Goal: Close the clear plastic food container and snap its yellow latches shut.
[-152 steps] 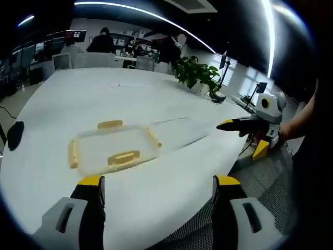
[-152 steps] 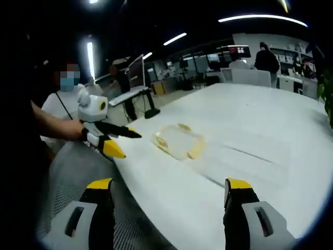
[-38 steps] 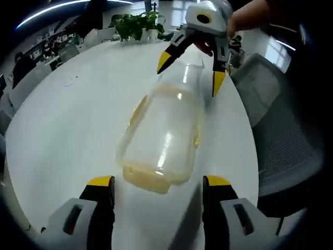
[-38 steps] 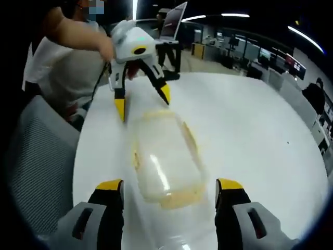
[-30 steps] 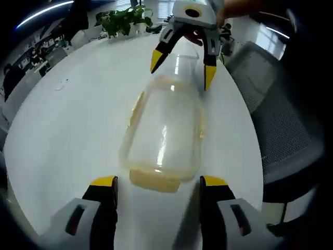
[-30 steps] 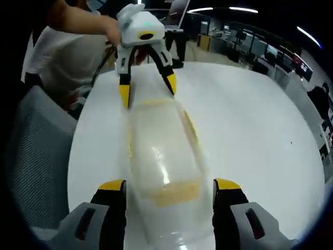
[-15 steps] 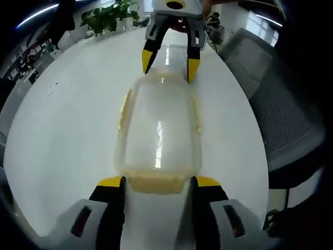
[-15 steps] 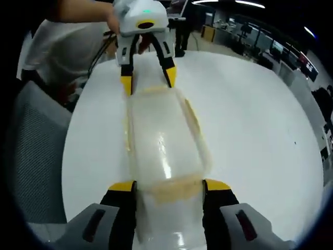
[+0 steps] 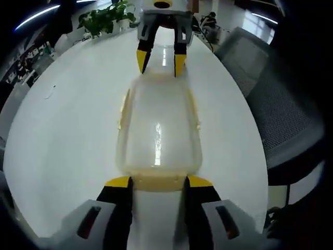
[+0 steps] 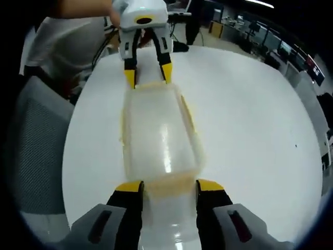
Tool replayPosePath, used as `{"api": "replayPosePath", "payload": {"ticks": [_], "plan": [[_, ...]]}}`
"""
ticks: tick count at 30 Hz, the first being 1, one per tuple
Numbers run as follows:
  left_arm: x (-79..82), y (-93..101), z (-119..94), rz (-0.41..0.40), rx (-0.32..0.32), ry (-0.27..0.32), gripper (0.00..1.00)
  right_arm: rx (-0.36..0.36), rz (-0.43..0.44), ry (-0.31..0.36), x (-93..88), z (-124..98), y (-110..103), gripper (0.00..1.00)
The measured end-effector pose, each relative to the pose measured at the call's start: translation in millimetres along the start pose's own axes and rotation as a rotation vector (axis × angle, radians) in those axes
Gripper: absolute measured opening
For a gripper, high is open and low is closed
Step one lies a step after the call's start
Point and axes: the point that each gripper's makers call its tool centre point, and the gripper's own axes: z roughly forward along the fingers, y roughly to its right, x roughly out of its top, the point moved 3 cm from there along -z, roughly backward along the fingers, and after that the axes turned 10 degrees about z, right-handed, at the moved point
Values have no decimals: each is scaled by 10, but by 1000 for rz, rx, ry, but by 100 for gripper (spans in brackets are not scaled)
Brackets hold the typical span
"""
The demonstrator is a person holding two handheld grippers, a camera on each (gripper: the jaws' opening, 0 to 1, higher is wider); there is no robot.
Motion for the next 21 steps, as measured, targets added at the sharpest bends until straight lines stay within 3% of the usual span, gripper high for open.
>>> {"api": "replayPosePath", "payload": {"ticks": [6, 9, 11, 13, 14, 16, 21], "plan": [[-6, 8, 3, 2, -2, 5, 37, 44, -37, -30, -20, 61, -50, 39], [-7, 21, 8, 5, -5, 7, 37, 108, -60, -64, -41, 92, -151, 39], [-5, 27, 12, 8, -8, 2, 37, 87, -75, -91, -36, 85, -155, 39], [-3, 31, 15, 15, -11, 0, 37, 99, -196, -134, -87, 76, -164, 39], [-4, 33, 16, 15, -12, 0, 37, 93, -197, -142, -97, 79, -157, 39], [-4, 36, 20, 15, -12, -2, 37, 81, -117, -142, -93, 130, -161, 40], [14, 49, 33, 14, -12, -21, 38, 49, -125, -179, -100, 167, -161, 40]]}}
